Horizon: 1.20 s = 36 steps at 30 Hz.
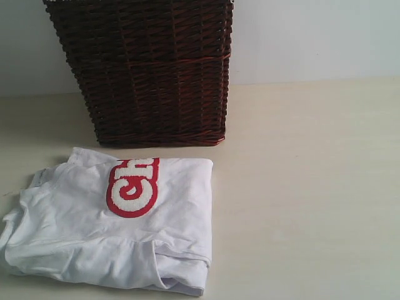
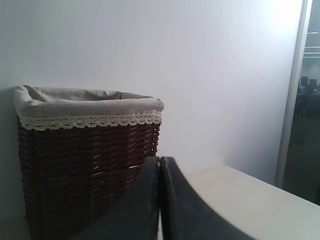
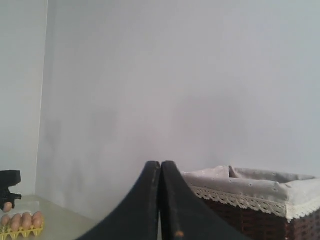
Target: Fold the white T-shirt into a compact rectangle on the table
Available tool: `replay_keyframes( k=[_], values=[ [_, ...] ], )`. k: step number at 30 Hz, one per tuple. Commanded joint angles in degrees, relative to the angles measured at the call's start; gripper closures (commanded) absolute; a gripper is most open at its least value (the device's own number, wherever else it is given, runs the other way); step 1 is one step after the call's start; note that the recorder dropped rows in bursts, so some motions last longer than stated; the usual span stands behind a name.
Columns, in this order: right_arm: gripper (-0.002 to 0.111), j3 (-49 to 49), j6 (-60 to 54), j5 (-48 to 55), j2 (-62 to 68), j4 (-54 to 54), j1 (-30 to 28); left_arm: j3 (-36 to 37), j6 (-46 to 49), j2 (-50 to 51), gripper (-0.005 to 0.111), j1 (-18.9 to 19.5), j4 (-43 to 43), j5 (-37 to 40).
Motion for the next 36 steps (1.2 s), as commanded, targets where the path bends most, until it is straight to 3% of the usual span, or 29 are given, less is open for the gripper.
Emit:
replay_keyframes(
  k=[1,11,18,36],
  values=[
    [0.108,4.6,0.4,0.7,-3.9,-0.1,-3.8,0.3,0.0,-0.2,0.107,-0.3,-0.4,-1.0],
    [0.108,12.3,0.3,-2.2,-3.9,2.4,-13.4,0.3,1.5,-0.2,0.107,-0.3,-0.3,0.1],
    [0.108,12.3,0.3,-1.7,-3.9,2.4,-13.5,0.3,1.4,-0.2,0.107,-0.3,-0.1,3.5],
    [0.108,12.3,0.9,2.7,-3.9,2.5,-13.5,0.3,1.4,-0.2,0.107,-0.3,-0.1,3.6]
  ],
)
